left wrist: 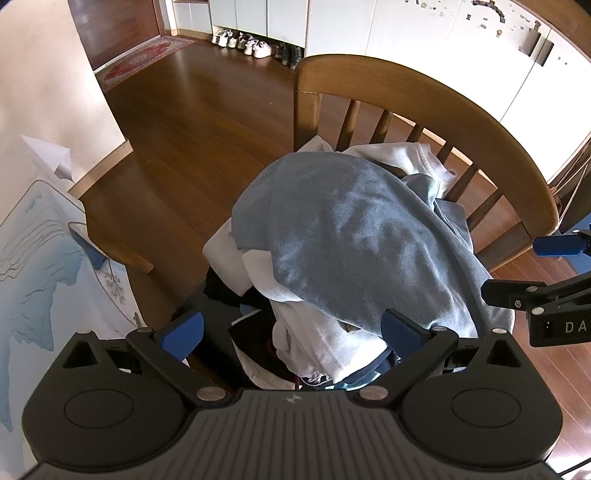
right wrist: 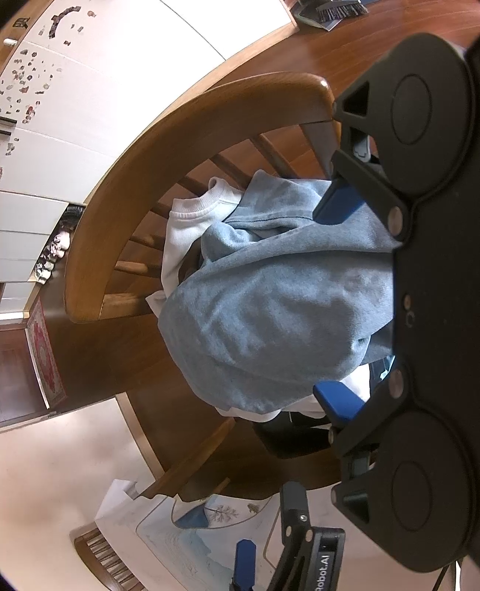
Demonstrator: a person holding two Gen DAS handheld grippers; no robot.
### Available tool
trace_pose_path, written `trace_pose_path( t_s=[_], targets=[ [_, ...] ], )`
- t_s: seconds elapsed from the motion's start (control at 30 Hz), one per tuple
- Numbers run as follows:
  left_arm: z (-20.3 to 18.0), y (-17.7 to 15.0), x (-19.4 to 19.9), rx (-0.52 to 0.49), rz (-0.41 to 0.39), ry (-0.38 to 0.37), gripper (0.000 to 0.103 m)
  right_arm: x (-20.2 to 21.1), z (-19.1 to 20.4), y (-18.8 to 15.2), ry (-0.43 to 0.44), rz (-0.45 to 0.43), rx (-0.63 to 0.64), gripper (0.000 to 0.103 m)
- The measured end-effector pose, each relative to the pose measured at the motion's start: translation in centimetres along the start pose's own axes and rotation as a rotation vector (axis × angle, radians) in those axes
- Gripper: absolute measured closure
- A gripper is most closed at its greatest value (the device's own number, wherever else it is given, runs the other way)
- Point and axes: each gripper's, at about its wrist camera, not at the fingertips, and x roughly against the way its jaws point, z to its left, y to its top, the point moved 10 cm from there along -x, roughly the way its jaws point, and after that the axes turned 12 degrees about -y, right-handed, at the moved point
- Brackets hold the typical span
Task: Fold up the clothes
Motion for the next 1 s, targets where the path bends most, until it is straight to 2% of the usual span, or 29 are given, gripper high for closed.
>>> trace_pose_path(
  t_s=[0.53, 0.8, 1.0],
  targets=[
    [0.3, 0.8, -1.4, 0.012, 0.01, -0.005, 0.0, -1.6, -1.1, 0.1, -0.002, 0.026, -0.014, 0.0],
    [0.2, 3.1, -4.0, -0.015, 0.02, -0.006, 0.0, -3.4, -1.2, 0.4, 0.003, 0.044, -0.01, 0.0],
    [1.3, 4.5, -6.1, -0.033, 0.018, 0.0, 0.0, -4.2, -2.3, 0.9, 0.027, -0.003, 0.005, 0.0]
  ],
)
